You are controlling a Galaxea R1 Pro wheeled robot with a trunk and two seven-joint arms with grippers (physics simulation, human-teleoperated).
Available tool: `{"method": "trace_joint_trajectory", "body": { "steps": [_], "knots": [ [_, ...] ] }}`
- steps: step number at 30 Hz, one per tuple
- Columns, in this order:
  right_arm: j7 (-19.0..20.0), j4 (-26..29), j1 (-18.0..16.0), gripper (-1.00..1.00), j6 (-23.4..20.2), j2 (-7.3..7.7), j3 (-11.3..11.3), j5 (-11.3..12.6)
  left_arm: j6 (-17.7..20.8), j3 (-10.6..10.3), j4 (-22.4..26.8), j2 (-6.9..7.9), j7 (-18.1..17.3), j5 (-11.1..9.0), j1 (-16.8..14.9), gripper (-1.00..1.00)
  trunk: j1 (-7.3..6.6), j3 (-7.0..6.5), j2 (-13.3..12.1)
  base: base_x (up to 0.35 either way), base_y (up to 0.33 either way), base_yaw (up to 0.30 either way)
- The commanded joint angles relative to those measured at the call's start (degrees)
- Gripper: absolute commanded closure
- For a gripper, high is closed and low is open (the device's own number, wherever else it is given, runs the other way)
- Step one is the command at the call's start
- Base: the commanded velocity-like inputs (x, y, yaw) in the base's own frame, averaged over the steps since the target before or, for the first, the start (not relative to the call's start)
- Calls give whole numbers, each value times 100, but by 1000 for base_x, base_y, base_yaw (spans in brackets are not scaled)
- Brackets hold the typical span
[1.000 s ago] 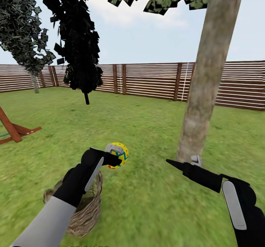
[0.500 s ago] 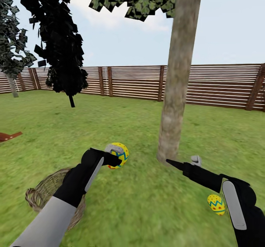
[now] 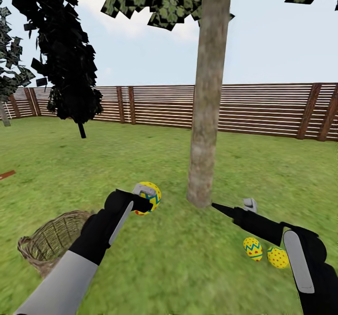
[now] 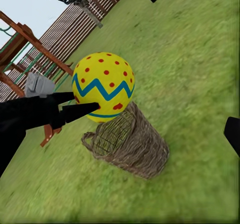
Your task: Take the three Easter eggs out of the wicker basket on the lawn in the garden, then place them on the lawn next to a single tree (choose any tree) so that all three eggs are next to the same tree and none are left in the basket.
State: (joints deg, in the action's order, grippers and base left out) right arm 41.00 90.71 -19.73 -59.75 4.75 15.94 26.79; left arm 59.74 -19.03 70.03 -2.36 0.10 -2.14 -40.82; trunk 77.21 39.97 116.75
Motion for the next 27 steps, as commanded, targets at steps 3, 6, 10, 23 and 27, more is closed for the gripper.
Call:
{"method": "trace_joint_trajectory", "body": {
  "steps": [3, 6, 10, 23, 27],
  "knots": [
    [44, -1, -4, -100, -25, 0, 10, -21, 26, -3, -3, -1, 25, -10, -5, 100, -2, 6, 3, -135, -244, -1],
    [46, -1, -4, -100, -25, -3, 13, -18, 26, -4, -6, -1, 31, -7, -5, 100, -2, -3, 3, -117, -254, -52],
    [47, -1, -4, -100, -25, -15, 15, -16, 26, -4, -7, -1, 33, -6, -5, 100, -2, -31, 3, -107, -259, -154],
    [48, -1, -4, -100, -25, -17, 7, -16, 26, -4, -169, -1, 48, 3, -5, 100, -2, -135, 3, -67, -295, -185],
    [44, -1, -4, -100, -25, -17, 6, -16, 26, -4, -327, -1, 57, 7, -5, 100, -2, -168, 3, 69, -302, -183]
  ]
}}
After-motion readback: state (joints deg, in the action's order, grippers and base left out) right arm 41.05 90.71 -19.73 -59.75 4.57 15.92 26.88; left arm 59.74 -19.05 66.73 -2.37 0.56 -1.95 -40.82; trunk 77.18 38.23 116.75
